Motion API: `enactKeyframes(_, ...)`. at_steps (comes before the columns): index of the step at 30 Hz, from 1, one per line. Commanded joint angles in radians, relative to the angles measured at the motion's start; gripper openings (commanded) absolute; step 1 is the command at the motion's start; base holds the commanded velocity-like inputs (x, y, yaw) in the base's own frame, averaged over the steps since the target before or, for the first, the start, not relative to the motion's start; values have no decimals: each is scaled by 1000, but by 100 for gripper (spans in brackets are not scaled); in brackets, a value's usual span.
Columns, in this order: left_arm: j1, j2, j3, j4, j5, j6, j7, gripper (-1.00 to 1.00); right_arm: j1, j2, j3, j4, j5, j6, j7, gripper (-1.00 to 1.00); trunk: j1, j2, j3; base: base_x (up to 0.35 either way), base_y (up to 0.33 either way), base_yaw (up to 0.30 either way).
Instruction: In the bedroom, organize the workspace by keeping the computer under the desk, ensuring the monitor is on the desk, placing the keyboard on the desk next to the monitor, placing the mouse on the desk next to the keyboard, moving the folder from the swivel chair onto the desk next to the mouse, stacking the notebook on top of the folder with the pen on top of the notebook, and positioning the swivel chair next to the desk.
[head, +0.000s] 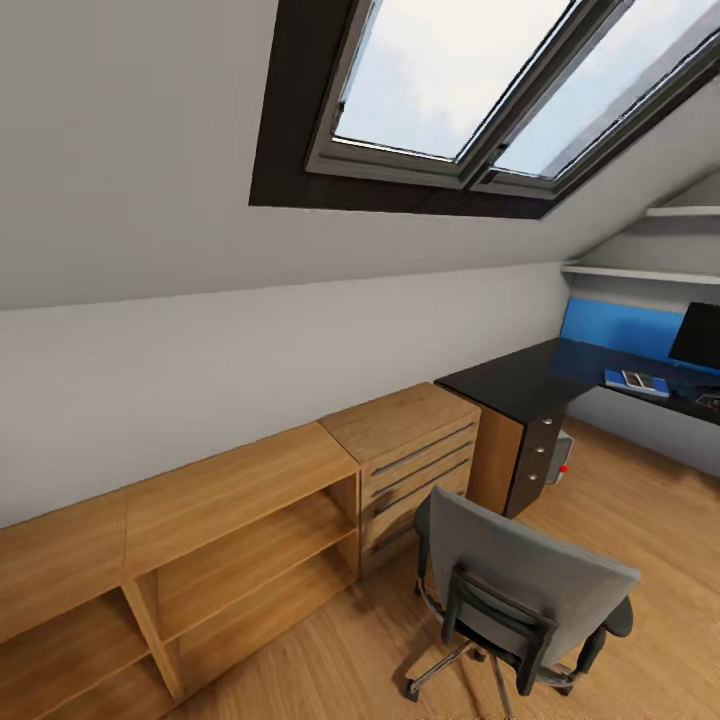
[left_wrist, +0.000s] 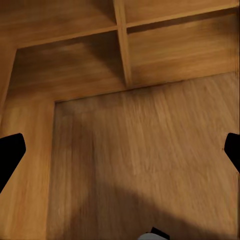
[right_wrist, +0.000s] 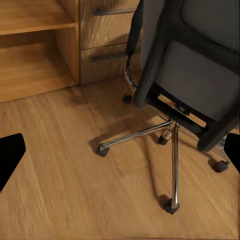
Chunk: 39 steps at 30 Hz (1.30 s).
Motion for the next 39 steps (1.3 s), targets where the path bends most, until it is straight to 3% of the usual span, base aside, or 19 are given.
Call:
enactKeyframes(1, 1, 0, -1, -2, 5, -1, -1, 100, -1, 1, 9, 2, -8, -3, -2, 100, 0, 0, 0, 0, 0, -296)
enactKeyframes(26, 1, 0, -1, -2, 4, -1, -6, 100, -1, 1, 9, 2, -7, -3, -2, 100, 0, 0, 0, 0, 0, -296)
enactKeyframes(39, 1, -20, -1, -2, 4, 2, -6, 100, -1, -1, 9, 2, -8, -1, -2, 100, 0, 0, 0, 0, 0, -296)
